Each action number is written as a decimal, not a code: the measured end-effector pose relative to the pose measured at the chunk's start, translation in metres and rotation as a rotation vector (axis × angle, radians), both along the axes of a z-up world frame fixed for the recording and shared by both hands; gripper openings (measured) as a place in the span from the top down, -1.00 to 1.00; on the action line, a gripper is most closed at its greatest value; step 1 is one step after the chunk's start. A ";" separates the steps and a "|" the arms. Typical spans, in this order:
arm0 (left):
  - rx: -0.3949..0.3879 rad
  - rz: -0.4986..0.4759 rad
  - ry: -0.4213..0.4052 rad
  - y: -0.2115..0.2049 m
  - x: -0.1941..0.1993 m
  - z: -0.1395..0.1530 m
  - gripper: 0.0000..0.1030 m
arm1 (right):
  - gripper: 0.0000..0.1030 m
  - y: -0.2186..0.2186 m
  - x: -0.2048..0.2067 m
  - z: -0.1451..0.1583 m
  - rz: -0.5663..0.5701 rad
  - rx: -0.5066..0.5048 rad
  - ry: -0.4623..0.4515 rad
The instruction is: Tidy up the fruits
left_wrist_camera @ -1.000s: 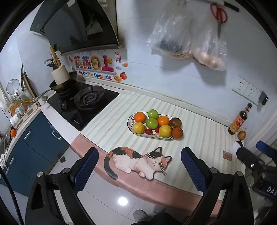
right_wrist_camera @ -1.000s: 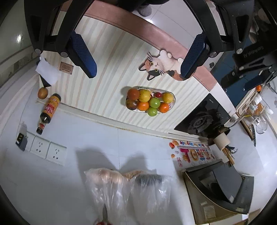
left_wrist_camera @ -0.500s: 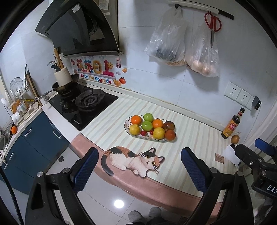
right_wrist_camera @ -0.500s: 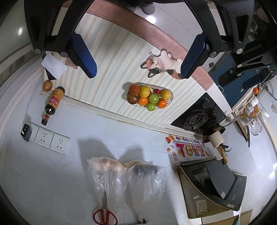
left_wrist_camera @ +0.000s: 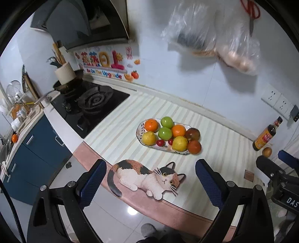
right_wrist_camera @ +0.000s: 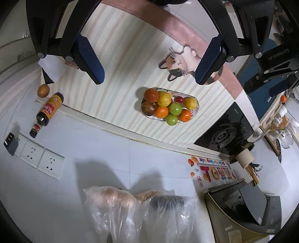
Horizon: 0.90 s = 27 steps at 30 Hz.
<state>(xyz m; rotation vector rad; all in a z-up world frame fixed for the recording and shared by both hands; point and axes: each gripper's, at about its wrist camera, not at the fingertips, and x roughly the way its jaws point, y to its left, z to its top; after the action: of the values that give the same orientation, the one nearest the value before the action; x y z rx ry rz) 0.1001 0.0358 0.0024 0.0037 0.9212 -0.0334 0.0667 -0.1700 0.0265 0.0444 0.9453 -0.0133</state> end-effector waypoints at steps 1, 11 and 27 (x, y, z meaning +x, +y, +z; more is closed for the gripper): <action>0.007 0.007 0.005 0.001 0.005 -0.004 -0.89 | -0.93 0.000 0.006 -0.004 0.002 0.000 0.008; 0.021 0.043 0.044 0.008 0.042 -0.025 -0.89 | -0.93 -0.002 0.044 -0.044 -0.008 -0.009 0.086; 0.018 0.031 0.070 0.001 0.051 -0.036 -0.89 | -0.93 -0.001 0.051 -0.052 -0.012 -0.014 0.093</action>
<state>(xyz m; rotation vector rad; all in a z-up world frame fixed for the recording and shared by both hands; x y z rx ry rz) 0.1507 0.0363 -0.0333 0.0052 0.9917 0.0041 0.1175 -0.1712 -0.0255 0.0366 1.0381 -0.0328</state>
